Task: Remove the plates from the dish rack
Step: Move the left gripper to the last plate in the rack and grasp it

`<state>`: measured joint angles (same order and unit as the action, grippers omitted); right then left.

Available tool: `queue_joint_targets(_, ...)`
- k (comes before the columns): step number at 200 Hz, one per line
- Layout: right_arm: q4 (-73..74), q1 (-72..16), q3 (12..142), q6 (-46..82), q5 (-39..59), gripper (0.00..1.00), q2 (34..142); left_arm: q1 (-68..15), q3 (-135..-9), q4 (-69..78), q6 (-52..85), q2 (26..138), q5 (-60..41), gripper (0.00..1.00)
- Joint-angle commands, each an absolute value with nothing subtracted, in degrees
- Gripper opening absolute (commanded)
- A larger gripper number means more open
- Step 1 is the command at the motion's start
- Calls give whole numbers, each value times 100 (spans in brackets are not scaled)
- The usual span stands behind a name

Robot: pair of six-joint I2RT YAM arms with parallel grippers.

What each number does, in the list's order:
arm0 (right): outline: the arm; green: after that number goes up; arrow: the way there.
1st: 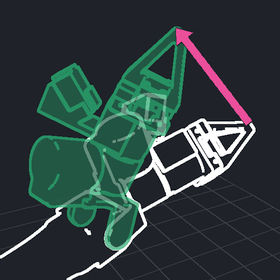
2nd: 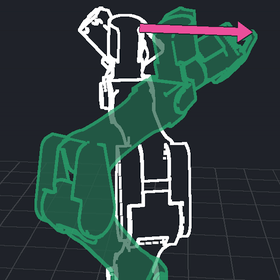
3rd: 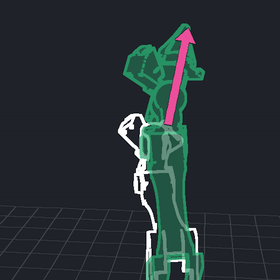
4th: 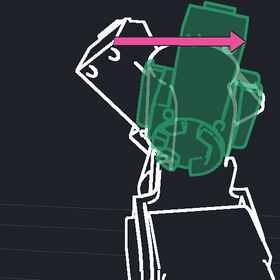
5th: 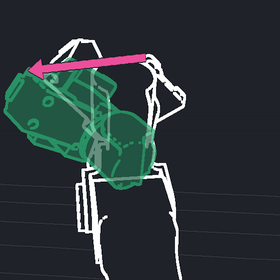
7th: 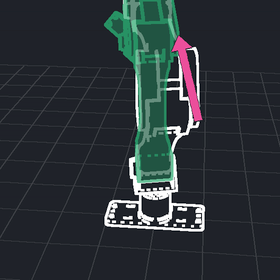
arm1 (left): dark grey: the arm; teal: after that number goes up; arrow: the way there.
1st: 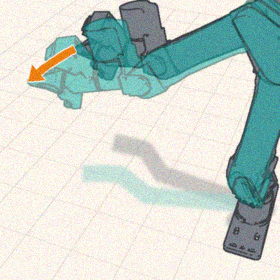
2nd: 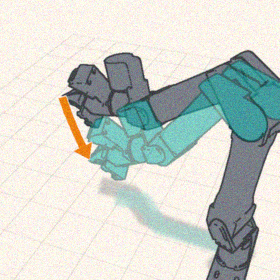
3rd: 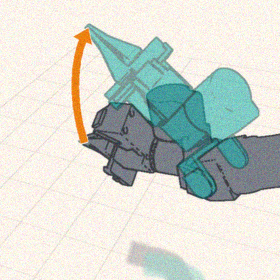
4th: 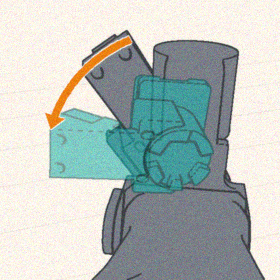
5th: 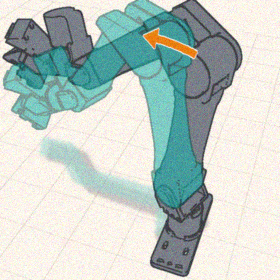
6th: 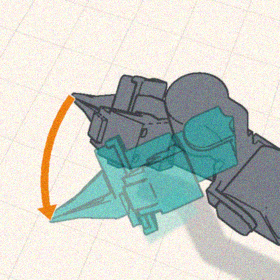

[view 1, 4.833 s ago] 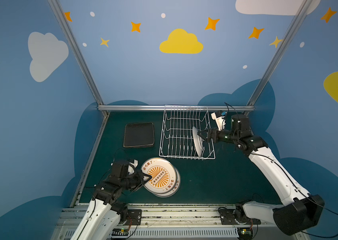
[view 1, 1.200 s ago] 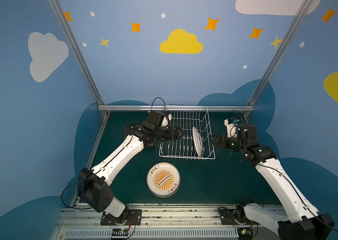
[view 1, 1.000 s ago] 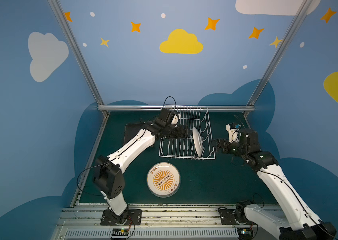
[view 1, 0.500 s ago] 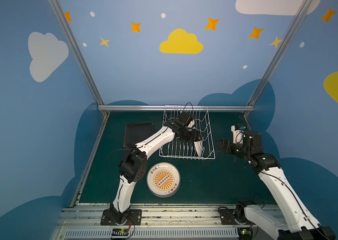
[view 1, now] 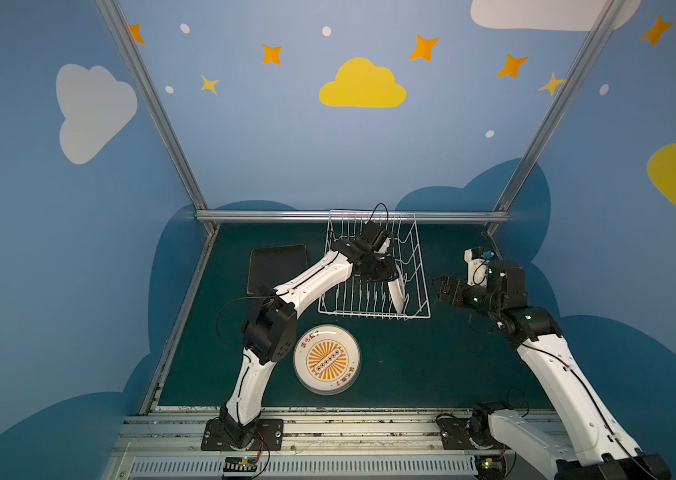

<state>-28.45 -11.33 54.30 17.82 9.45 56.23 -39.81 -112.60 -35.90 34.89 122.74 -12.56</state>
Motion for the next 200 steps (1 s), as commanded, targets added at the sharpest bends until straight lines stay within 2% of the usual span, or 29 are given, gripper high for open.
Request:
queue_joint_targets(1, -2725, -1107, 5491, 1829, 956, 92, 5638, -3990, -11399, -3652, 3511, 12492, -1123, 41)
queue_joint_targets(14, -2701, -1106, 5485, 1839, 998, 91, 5660, -3991, -11396, -3649, 3529, 12537, -1129, 39)
queue_joint_targets(31, -2653, -1105, 5468, 1798, 1082, 91, 5702, -3991, -11383, -3635, 3561, 12607, -1109, 32)
queue_joint_targets(61, -2757, -1081, 5574, 1641, 1169, 91, 5859, -3990, -11356, -3516, 3691, 12651, -1142, 30)
queue_joint_targets(85, -2845, -1072, 5647, 1569, 1266, 91, 5906, -3992, -11356, -3490, 3760, 12639, -1173, 22)
queue_joint_targets(104, -2840, -1063, 5597, 1570, 1233, 91, 5867, -3992, -11355, -3556, 3830, 12592, -1127, 19)
queue_joint_targets(126, -2734, -1044, 5485, 1655, 1226, 91, 5869, -3981, -11345, -3618, 3923, 12522, -1116, 10)
queue_joint_targets(154, -2803, -1032, 5568, 1610, 1227, 91, 5933, -3948, -11234, -3498, 4124, 12433, -1185, 3)
queue_joint_targets(200, -2829, -993, 5607, 1556, 1191, 91, 5889, -3946, -11052, -2927, 4655, 12432, -1705, 3)
